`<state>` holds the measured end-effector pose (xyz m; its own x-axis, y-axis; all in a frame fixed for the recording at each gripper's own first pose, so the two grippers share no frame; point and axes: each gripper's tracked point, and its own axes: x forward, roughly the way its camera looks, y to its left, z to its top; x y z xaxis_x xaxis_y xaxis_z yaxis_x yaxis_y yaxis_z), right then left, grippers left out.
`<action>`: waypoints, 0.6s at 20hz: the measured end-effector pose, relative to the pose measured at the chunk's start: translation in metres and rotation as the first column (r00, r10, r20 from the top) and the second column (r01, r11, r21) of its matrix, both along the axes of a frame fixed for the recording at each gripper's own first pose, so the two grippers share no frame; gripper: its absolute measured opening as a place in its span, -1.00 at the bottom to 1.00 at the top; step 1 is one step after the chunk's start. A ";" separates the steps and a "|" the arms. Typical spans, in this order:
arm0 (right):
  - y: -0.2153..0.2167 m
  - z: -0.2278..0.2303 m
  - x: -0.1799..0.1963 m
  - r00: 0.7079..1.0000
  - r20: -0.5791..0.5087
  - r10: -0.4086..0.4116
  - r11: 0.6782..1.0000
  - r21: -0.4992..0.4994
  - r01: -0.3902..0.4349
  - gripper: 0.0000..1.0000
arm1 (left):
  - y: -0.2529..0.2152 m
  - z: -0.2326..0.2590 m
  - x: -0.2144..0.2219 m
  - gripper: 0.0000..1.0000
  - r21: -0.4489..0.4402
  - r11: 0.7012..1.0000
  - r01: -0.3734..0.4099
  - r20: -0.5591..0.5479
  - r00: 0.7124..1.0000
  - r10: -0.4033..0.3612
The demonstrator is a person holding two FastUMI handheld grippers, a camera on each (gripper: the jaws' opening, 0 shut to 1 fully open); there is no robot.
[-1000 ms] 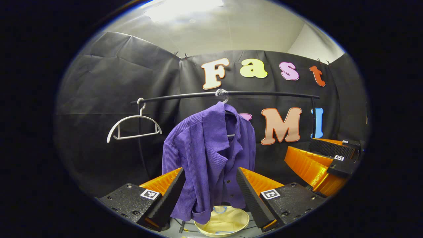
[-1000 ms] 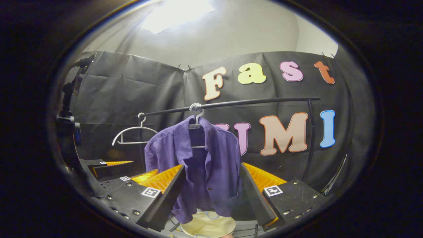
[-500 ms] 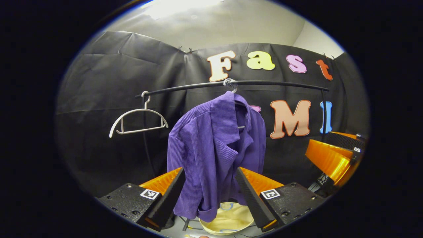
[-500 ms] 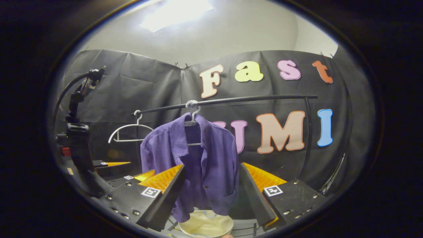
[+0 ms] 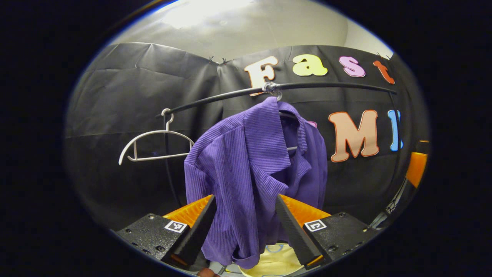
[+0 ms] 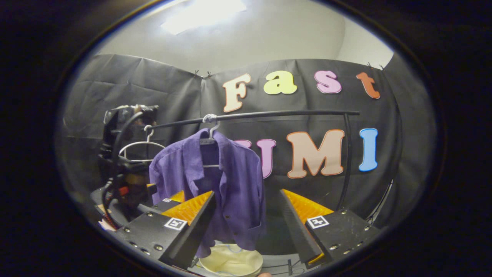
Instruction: Grasp the clothes on the hanger with both hands and then place them into the laundry hamper below.
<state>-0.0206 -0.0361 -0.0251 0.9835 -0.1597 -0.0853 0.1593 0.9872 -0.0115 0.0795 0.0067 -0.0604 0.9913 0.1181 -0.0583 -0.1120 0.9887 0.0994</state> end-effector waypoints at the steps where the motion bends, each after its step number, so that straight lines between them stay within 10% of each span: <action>1: -0.002 -0.001 0.000 1.000 -0.005 -0.007 1.000 -0.003 0.007 0.95 | 0.002 -0.003 0.007 0.90 0.007 1.000 -0.011 0.003 1.000 0.011; 12: -0.008 -0.019 0.027 0.999 -0.039 0.002 0.999 0.038 0.000 0.95 | 0.038 -0.027 0.066 0.95 0.055 0.987 -0.151 0.029 0.988 0.150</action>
